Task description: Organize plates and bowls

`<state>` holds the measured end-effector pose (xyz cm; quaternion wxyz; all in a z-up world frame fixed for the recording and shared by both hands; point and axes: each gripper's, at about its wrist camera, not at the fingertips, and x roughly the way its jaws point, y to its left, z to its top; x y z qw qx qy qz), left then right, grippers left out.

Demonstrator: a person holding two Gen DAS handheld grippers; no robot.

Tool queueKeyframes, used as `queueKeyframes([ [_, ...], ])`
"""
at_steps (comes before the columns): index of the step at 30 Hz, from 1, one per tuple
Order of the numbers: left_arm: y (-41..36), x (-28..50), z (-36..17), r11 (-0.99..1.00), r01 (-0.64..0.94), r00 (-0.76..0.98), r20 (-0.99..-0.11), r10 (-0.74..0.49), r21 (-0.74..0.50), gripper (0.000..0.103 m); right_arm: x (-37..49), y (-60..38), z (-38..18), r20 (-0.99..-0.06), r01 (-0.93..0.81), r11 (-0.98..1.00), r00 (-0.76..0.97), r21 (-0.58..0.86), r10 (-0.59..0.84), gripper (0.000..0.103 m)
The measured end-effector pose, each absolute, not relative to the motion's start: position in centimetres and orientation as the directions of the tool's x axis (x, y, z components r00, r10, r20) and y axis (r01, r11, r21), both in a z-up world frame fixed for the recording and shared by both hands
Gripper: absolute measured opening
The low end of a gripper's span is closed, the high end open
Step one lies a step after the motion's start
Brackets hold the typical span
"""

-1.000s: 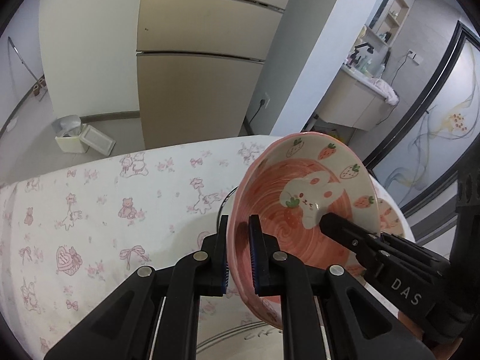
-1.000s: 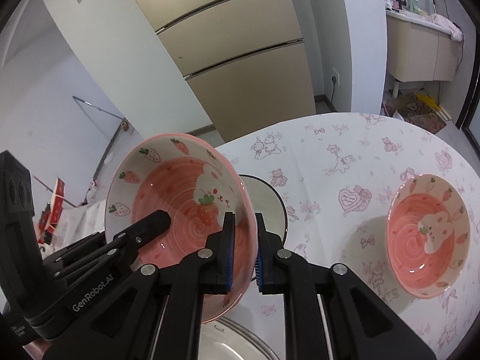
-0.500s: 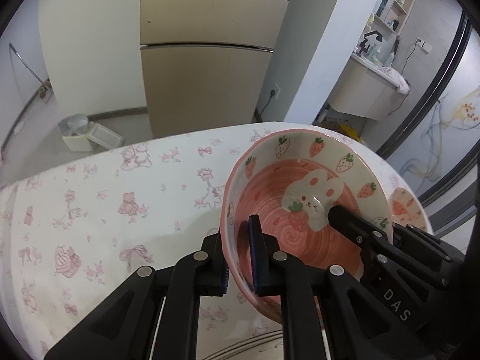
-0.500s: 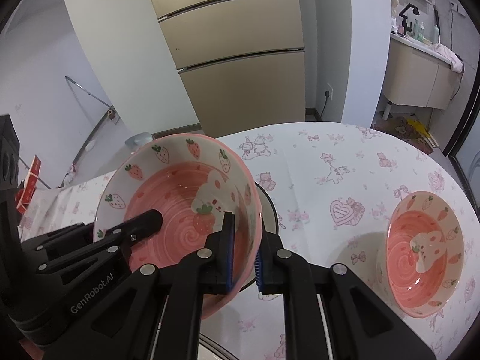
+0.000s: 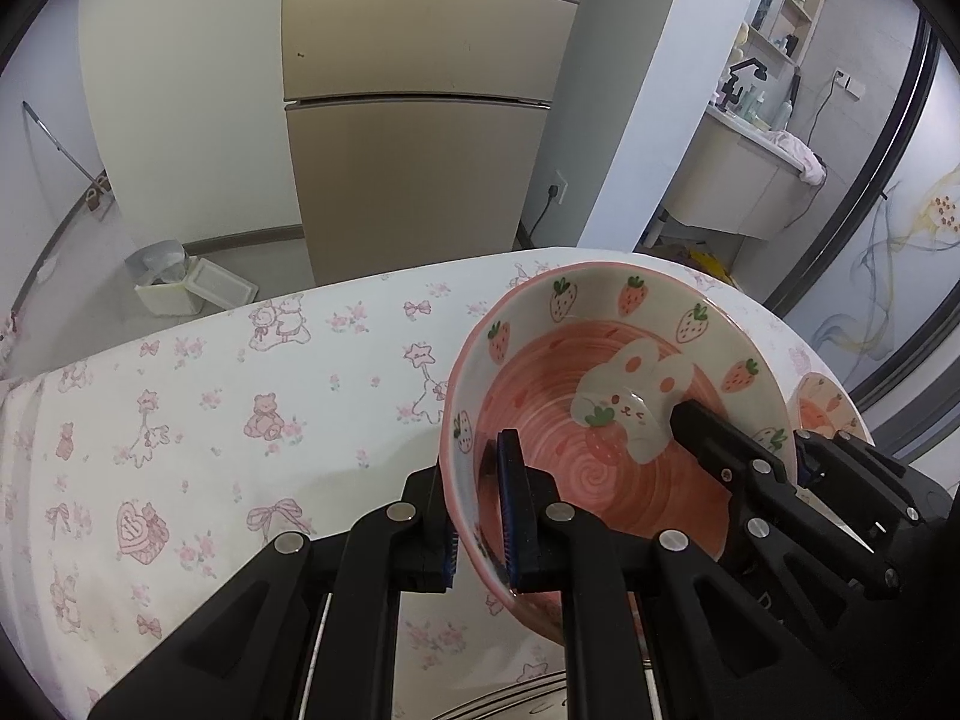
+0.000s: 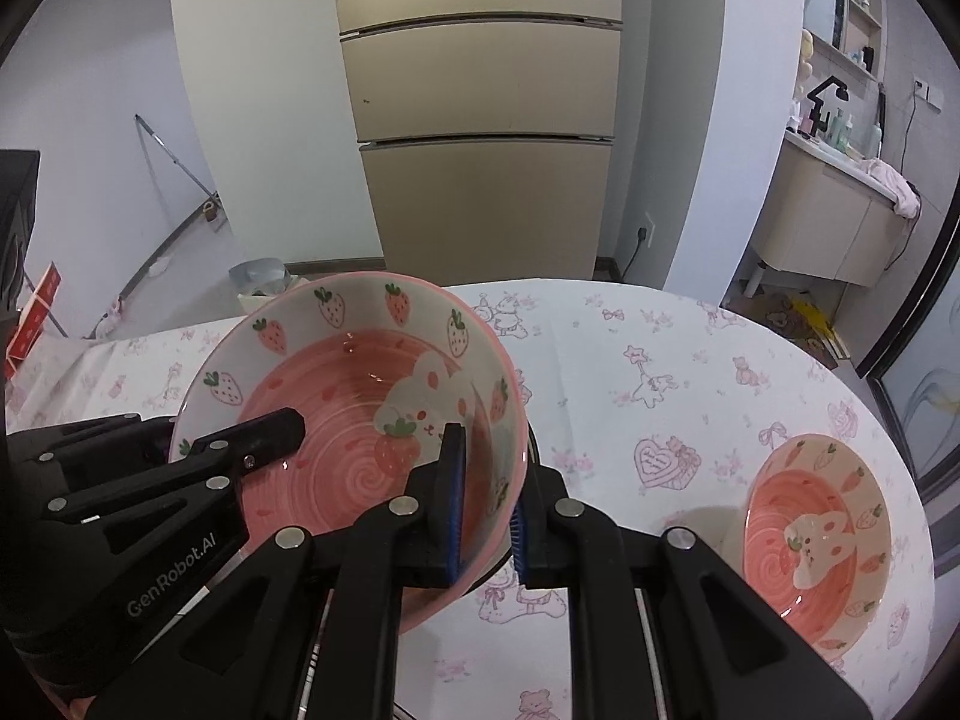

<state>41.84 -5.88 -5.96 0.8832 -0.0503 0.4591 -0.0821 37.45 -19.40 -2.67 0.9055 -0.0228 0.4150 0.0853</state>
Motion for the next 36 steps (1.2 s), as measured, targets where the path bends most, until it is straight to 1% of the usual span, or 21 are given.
queueKeyframes([
  [7, -6.7, 41.8, -6.3, 0.987, 0.099, 0.574, -0.803, -0.158, -0.123, 0.012, 37.4, -19.2, -3.1, -0.76, -0.176, 0.984, 0.642, -0.014, 0.104, 0.013],
  [10, -6.7, 41.8, -6.3, 0.988, 0.097, 0.576, -0.803, -0.155, -0.122, 0.012, 37.4, -19.2, -3.1, -0.761, -0.178, 0.984, 0.64, -0.015, 0.104, 0.013],
  [13, -6.7, 41.9, -6.4, 0.988, 0.096, 0.575, -0.804, -0.153, -0.119, 0.012, 37.4, -18.9, -3.3, -0.768, -0.173, 0.984, 0.636, -0.046, 0.076, 0.013],
  [16, -6.8, 42.1, -6.9, 0.987, 0.093, 0.561, -0.812, -0.161, -0.131, 0.014, 37.5, -19.0, -3.4, -0.773, -0.166, 0.986, 0.629, -0.031, 0.082, 0.013],
  [19, -6.9, 42.2, -7.0, 0.989, 0.094, 0.563, -0.813, -0.15, -0.118, 0.014, 37.5, -19.1, -3.4, -0.775, -0.163, 0.986, 0.627, -0.031, 0.08, 0.014],
  [22, -7.1, 42.4, -7.3, 0.991, 0.083, 0.561, -0.817, -0.132, -0.103, 0.014, 37.5, -19.2, -3.2, -0.771, -0.161, 0.986, 0.633, -0.043, 0.07, 0.02],
  [24, -7.3, 42.4, -7.5, 0.992, 0.085, 0.561, -0.818, -0.127, -0.096, 0.014, 37.5, -19.2, -3.1, -0.765, -0.157, 0.987, 0.641, -0.045, 0.067, 0.022],
  [28, -7.4, 42.5, -7.5, 0.992, 0.084, 0.56, -0.819, -0.128, -0.097, 0.014, 37.4, -19.3, -2.7, -0.76, -0.159, 0.986, 0.646, -0.047, 0.068, 0.022],
  [32, -7.0, 42.8, -7.7, 0.987, 0.079, 0.541, -0.825, -0.162, -0.142, 0.014, 37.7, -19.7, -2.6, -0.763, -0.153, 0.988, 0.642, -0.032, 0.075, 0.022],
  [36, -7.0, 42.7, -7.8, 0.988, 0.083, 0.538, -0.828, -0.157, -0.133, 0.015, 37.7, -20.2, -2.2, -0.764, -0.147, 0.989, 0.637, 0.003, 0.097, 0.023],
])
